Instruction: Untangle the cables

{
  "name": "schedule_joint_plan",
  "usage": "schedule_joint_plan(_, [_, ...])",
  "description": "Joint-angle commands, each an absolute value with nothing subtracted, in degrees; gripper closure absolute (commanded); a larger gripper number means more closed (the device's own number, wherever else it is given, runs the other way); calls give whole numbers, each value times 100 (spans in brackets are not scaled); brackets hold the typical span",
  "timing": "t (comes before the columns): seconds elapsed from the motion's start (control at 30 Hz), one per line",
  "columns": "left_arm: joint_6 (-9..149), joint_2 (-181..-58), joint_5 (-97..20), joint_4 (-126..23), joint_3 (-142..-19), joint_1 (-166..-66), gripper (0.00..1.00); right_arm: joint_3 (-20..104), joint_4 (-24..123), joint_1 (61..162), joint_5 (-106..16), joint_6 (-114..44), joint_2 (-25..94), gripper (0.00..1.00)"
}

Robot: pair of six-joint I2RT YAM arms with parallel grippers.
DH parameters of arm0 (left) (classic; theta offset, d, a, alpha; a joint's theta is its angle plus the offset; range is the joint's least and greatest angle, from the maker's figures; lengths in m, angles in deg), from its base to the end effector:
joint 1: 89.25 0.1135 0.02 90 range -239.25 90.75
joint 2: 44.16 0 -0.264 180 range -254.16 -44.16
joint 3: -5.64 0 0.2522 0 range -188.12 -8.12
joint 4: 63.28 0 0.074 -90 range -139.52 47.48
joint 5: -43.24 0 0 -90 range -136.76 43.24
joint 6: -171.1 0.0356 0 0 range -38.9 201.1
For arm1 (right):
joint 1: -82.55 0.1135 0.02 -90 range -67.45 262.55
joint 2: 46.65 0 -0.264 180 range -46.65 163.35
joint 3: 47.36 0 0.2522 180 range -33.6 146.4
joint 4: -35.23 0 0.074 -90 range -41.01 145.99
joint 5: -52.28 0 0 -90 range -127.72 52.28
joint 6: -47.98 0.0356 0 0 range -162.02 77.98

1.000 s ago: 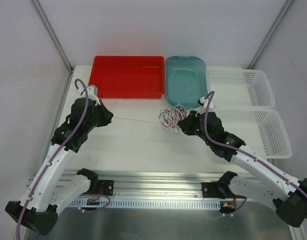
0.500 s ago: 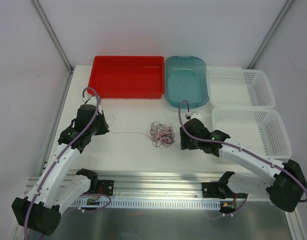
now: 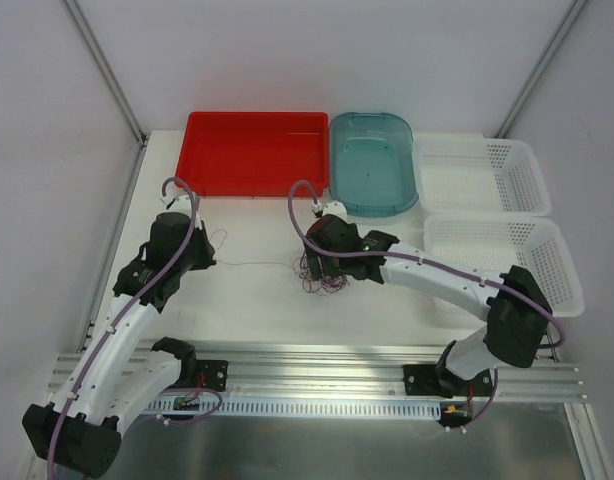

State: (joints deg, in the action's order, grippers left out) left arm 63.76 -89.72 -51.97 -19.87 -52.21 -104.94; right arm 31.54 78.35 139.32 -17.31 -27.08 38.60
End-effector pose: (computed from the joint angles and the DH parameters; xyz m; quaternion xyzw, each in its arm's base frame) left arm 0.1696 -0.0443 0.2991 -0.0349 0.8696 -0.1016 0.4820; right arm 0.1850 0.2597 0.2671 -0.2723 0.8843 0.0650 0.3736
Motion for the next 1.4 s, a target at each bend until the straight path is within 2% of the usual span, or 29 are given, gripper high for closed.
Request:
schedule_joint_plan(0.0, [6440, -8776, -5641, -2122, -5154, -10472, 100, 3652, 7922, 13924, -1320, -2892, 4316, 23])
schedule_joint_plan(0.2, [6414, -8477, -6213, -2105, -5101, -10402, 100, 3899, 7800, 13748, -1267, -2919, 5389, 24])
schedule_joint_plan(0.3, [6388, -8397, -6372, -2096, -5083, -10332, 100, 3961, 7773, 13634, -1223, -2910, 5776, 30])
schedule_joint_plan(0.33, [6379, -8380, -6477, -2078, -5074, -10306, 100, 3935, 7764, 13556, -1223, -2893, 5846, 39])
schedule_joint_plan(0.4, [6370, -8336, -6635, -2043, -5057, -10279, 100, 3839, 7685, 13459, -1223, -2892, 5760, 53])
schedule_joint_plan(0.43, [6370, -8327, -6819, -2026, -5066, -10253, 100, 3716, 7650, 13371, -1205, -2910, 5672, 67])
schedule_joint_plan(0.5, [6326, -8327, -7039, -1920, -5083, -10226, 100, 3627, 7728, 13274, -1031, -2971, 5347, 79])
schedule_joint_plan(0.53, [6309, -8335, -7223, -1885, -5092, -10174, 100, 3584, 7807, 13195, -942, -3041, 5233, 90])
schedule_joint_plan(0.6, [6308, -8344, -7365, -1798, -5109, -10104, 100, 3513, 8009, 13107, -767, -3147, 4743, 98])
schedule_joint_plan(0.93, [6221, -8643, -7629, -1595, -5197, -9278, 100, 3767, 8757, 12448, -1073, -3850, 2010, 99])
schedule_joint_plan(1.07, [6194, -8775, -7480, -1595, -5224, -8961, 100, 3978, 8854, 12280, -1372, -4114, 1305, 96])
schedule_joint_plan(1.2, [6177, -8872, -7076, -1612, -5268, -8732, 100, 3883, 8705, 12263, -2177, -4167, 1004, 93])
schedule_joint_plan(1.37, [6256, -9108, -6357, -1700, -5276, -8732, 100, 3067, 8012, 12420, -3050, -3650, 1328, 93])
